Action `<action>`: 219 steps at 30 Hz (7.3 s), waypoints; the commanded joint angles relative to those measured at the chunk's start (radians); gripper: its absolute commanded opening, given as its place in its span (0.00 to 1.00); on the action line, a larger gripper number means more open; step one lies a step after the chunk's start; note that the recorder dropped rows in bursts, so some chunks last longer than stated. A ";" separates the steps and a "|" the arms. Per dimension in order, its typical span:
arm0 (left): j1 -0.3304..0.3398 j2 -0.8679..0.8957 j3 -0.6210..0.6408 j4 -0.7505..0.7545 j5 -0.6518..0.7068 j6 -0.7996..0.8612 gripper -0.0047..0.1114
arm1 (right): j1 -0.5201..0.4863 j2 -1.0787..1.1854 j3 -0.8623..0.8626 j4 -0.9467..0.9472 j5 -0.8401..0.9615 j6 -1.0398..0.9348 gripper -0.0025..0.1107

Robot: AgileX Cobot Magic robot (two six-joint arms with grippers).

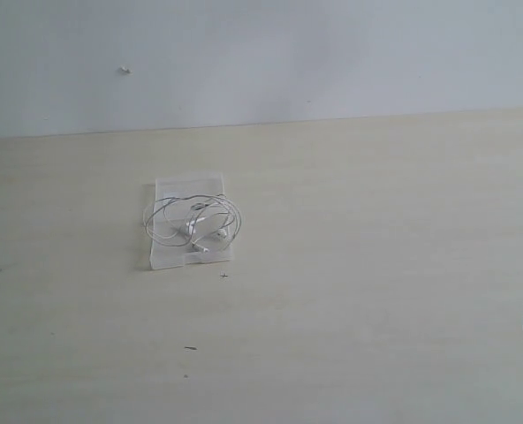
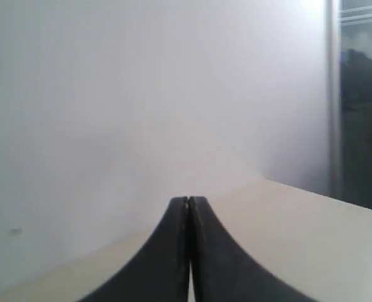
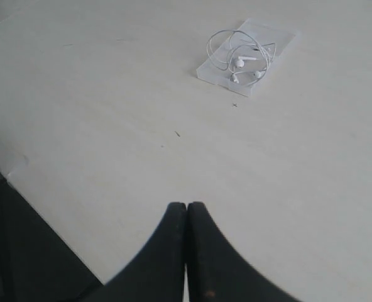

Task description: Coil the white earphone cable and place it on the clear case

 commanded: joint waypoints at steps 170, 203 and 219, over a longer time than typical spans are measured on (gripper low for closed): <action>0.116 -0.003 0.560 0.429 -0.253 -0.373 0.04 | -0.477 -0.440 0.544 -0.436 -0.490 0.418 0.02; 0.116 -0.003 0.560 0.429 -0.253 -0.373 0.04 | -0.477 -0.440 0.544 -0.436 -0.490 0.418 0.02; 0.116 -0.003 0.560 0.429 -0.253 -0.373 0.04 | -0.477 -0.440 0.544 -0.436 -0.490 0.418 0.02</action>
